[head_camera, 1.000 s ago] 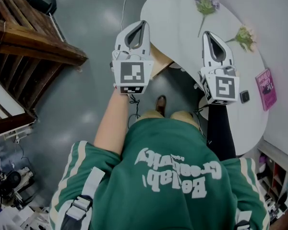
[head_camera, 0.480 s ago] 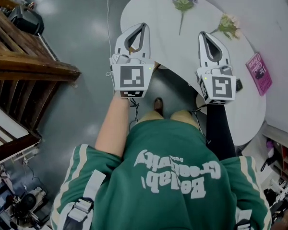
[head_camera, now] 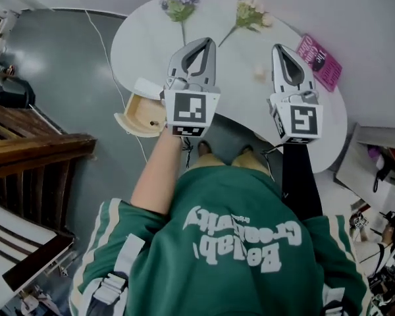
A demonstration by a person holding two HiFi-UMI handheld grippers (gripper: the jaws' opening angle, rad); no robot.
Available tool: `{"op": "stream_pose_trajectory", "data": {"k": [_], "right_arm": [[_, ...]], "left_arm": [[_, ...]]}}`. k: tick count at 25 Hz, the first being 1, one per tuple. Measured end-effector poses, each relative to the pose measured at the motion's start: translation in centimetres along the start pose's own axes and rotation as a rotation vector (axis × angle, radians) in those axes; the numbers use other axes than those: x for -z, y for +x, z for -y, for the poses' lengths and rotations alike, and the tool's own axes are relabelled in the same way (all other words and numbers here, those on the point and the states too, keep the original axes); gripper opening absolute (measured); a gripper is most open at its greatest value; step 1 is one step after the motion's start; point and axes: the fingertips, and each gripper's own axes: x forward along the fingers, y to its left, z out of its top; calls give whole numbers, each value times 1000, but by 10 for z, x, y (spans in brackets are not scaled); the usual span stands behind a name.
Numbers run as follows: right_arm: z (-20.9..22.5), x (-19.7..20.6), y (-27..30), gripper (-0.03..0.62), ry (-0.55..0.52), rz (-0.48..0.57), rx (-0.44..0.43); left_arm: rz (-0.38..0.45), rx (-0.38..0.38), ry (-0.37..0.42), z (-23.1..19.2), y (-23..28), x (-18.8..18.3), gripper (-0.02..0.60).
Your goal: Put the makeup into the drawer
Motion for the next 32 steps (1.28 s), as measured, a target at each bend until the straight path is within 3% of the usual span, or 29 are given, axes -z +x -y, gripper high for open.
{"op": "stream_pose_trajectory", "data": {"k": [6, 13, 18, 20, 25, 32], "right_arm": [[74, 16, -43, 9, 30, -20, 125], [108, 36, -61, 9, 46, -43, 158], [120, 58, -77, 9, 63, -84, 169], [126, 67, -83, 9, 71, -103, 176], [144, 88, -92, 9, 65, -128, 175], [176, 109, -115, 9, 76, -163, 215]], "left_arm": [[2, 125, 8, 77, 45, -13, 15], [-47, 162, 42, 117, 72, 5, 15], [-244, 258, 13, 154, 97, 85, 43], [-337, 287, 1, 168, 105, 121, 201], [-521, 325, -17, 195, 125, 200, 212], [-708, 315, -39, 215, 137, 271, 235]]}}
